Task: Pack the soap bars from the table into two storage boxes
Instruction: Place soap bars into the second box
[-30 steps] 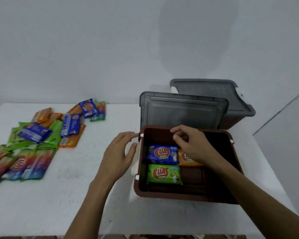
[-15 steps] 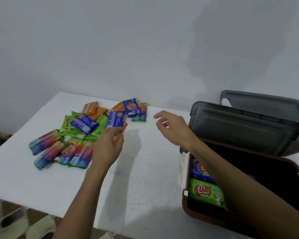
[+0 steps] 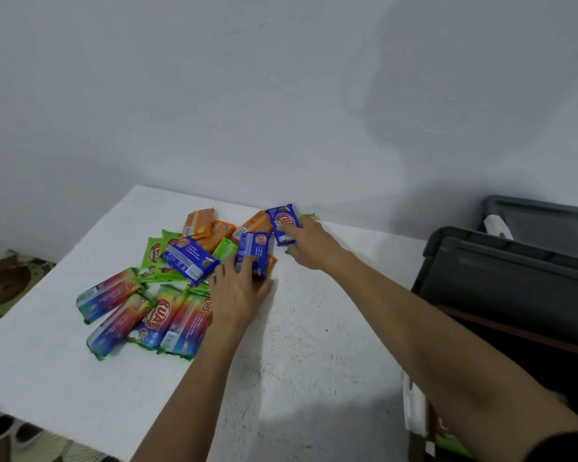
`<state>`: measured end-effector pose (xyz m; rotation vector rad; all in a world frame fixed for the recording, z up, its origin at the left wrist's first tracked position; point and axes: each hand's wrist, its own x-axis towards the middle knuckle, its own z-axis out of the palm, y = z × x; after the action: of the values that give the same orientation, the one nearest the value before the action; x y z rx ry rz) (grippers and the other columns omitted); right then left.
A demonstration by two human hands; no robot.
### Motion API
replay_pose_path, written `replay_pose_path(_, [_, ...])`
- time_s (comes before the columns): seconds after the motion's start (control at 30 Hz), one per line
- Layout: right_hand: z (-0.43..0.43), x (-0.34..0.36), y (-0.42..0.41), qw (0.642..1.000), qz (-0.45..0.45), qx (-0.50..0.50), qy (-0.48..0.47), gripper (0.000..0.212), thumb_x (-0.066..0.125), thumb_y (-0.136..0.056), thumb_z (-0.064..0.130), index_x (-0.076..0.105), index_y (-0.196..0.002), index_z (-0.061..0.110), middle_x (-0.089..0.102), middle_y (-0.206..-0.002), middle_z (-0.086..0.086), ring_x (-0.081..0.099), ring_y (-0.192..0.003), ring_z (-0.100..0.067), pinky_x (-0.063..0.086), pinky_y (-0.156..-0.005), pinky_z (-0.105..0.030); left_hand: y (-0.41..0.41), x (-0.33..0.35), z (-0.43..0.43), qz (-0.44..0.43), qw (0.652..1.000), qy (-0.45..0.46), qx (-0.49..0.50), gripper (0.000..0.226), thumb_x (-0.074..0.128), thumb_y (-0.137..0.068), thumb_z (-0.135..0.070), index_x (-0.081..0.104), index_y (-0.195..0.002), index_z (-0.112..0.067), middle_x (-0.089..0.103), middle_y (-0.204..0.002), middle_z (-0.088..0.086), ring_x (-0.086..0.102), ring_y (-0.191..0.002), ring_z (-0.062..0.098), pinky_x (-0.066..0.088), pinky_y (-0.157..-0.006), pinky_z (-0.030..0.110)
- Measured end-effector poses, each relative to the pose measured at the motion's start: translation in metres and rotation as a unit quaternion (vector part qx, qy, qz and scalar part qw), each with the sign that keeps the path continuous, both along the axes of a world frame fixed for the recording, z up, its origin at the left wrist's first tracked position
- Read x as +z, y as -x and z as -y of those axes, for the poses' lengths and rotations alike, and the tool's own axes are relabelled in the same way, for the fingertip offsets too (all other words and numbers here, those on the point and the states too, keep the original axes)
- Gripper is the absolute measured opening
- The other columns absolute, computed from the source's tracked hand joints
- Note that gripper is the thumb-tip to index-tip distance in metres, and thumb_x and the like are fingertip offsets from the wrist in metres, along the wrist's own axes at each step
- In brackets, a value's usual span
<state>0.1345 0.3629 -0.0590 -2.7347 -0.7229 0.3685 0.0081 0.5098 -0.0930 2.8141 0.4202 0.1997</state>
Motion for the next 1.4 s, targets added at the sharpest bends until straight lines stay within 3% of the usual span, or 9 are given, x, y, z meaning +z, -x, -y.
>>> replay_pose_path(0.2, [-0.014,-0.021,-0.013,0.996,0.033,0.032,0.082,0.048,0.042,-0.102,0.036,0.027,-0.148,0.041,0.011,-0.158,-0.012,0.012,-0.144,-0.038,0.031,-0.111,-0.051,-0.004,-0.005,0.000,0.000,1.000,-0.013,0.018,0.053,0.052,-0.091,-0.053,0.044,-0.133,-0.022,0.044,-0.140,0.014,0.041,-0.125,0.031,0.037,-0.100,0.047])
replay_pose_path(0.4, [-0.013,-0.015,-0.008,0.998,0.048,0.032,0.014,0.042,0.056,-0.095,0.033,0.047,-0.136,0.030,0.031,-0.150,-0.011,0.026,-0.137,-0.035,0.032,-0.111,-0.048,-0.006,-0.002,0.001,0.010,1.000,0.025,0.011,0.048,0.055,-0.092,-0.044,0.044,-0.133,-0.023,0.045,-0.136,0.017,0.040,-0.120,0.032,0.041,-0.094,0.042])
replay_pose_path(0.5, [-0.005,-0.014,-0.004,0.997,0.066,0.036,-0.015,0.044,0.060,-0.093,0.020,0.046,-0.134,0.031,0.038,-0.146,-0.012,0.033,-0.131,-0.036,0.041,-0.103,-0.046,-0.007,-0.002,0.003,0.019,0.997,0.068,0.020,0.042,0.051,-0.094,-0.038,0.045,-0.131,-0.020,0.047,-0.133,0.018,0.041,-0.114,0.032,0.041,-0.090,0.041])
replay_pose_path(0.63, [0.008,-0.001,0.010,0.988,0.120,0.008,-0.100,0.051,0.049,-0.091,0.001,0.045,-0.135,0.026,0.057,-0.122,-0.013,0.054,-0.103,-0.032,0.045,-0.074,-0.033,-0.007,0.011,0.007,0.103,0.981,0.161,0.033,0.035,0.038,-0.099,-0.029,0.048,-0.129,-0.015,0.062,-0.097,0.012,0.053,-0.082,0.024,0.045,-0.073,0.038])
replay_pose_path(0.7, [0.020,0.012,0.017,0.979,0.092,-0.034,-0.178,0.044,0.049,-0.093,0.003,0.047,-0.132,0.023,0.060,-0.117,-0.011,0.059,-0.100,-0.026,0.045,-0.071,-0.028,-0.004,0.023,0.008,0.126,0.958,0.244,0.077,0.033,0.034,-0.102,-0.024,0.046,-0.129,-0.010,0.058,-0.093,0.004,0.055,-0.075,0.019,0.049,-0.063,0.035])
replay_pose_path(0.83, [0.053,0.031,0.034,0.951,0.016,-0.082,-0.297,0.032,0.050,-0.099,0.013,0.047,-0.131,0.020,0.058,-0.128,-0.006,0.056,-0.117,-0.018,0.054,-0.073,-0.021,0.002,0.036,0.011,0.114,0.916,0.364,0.122,0.026,0.037,-0.103,-0.028,0.045,-0.123,-0.013,0.055,-0.110,0.005,0.057,-0.086,0.011,0.053,-0.062,0.031])
replay_pose_path(0.97, [0.091,0.049,0.061,0.913,-0.046,-0.111,-0.390,0.032,0.052,-0.099,0.017,0.048,-0.131,0.021,0.056,-0.124,0.001,0.055,-0.115,-0.016,0.059,-0.076,-0.023,0.015,0.037,0.025,0.134,0.887,0.434,0.087,0.027,0.041,-0.102,-0.028,0.045,-0.127,-0.017,0.054,-0.117,0.001,0.059,-0.089,0.006,0.051,-0.058,0.024])
replay_pose_path(1.13, [0.141,0.078,0.101,0.882,-0.077,-0.164,-0.436,0.031,0.057,-0.096,0.013,0.050,-0.125,0.021,0.055,-0.119,0.004,0.062,-0.107,-0.019,0.060,-0.070,-0.023,0.033,0.039,0.053,0.127,0.820,0.556,0.052,0.044,0.052,-0.097,-0.022,0.039,-0.139,-0.021,0.054,-0.126,0.002,0.065,-0.103,0.020,0.060,-0.072,0.033])
replay_pose_path(1.4, [0.209,0.106,0.170,0.758,-0.214,-0.245,-0.566,0.038,0.039,-0.097,-0.001,0.060,-0.116,0.025,0.058,-0.122,-0.006,0.064,-0.103,-0.026,0.059,-0.077,-0.038,0.052,0.061,0.111,0.122,0.798,0.589,-0.014,0.049,0.061,-0.092,-0.015,0.045,-0.138,-0.022,0.061,-0.120,0.004,0.068,-0.098,0.018,0.060,-0.071,0.029])
